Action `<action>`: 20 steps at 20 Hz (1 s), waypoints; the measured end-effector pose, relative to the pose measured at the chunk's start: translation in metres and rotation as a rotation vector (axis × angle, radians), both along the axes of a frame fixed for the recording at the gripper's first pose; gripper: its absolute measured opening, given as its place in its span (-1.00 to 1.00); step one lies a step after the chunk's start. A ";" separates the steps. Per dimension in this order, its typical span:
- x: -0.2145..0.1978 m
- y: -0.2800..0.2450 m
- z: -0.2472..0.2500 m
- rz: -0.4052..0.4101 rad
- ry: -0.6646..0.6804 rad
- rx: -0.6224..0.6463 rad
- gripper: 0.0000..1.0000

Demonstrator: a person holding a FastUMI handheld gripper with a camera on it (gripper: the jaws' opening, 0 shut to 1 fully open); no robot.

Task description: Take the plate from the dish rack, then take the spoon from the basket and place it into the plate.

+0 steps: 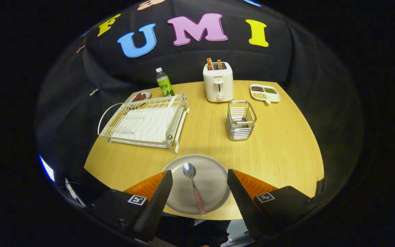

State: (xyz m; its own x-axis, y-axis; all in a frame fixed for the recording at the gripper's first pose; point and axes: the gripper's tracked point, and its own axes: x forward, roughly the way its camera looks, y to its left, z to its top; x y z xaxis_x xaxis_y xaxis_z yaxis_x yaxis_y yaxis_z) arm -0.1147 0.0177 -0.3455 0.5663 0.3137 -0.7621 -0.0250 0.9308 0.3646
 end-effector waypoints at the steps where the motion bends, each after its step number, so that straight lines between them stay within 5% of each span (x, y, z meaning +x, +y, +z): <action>1: 0.011 -0.007 0.011 -0.013 -0.031 -0.009 0.98; 9: 0.089 -0.072 0.117 -0.135 -0.301 -0.097 0.97; 20: 0.128 -0.113 0.270 -0.224 -0.621 -0.168 0.96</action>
State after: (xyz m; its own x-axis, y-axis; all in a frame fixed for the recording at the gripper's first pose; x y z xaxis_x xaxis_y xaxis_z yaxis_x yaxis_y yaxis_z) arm 0.0131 -0.0952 -0.0759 0.9519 0.0443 -0.3032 0.0165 0.9806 0.1953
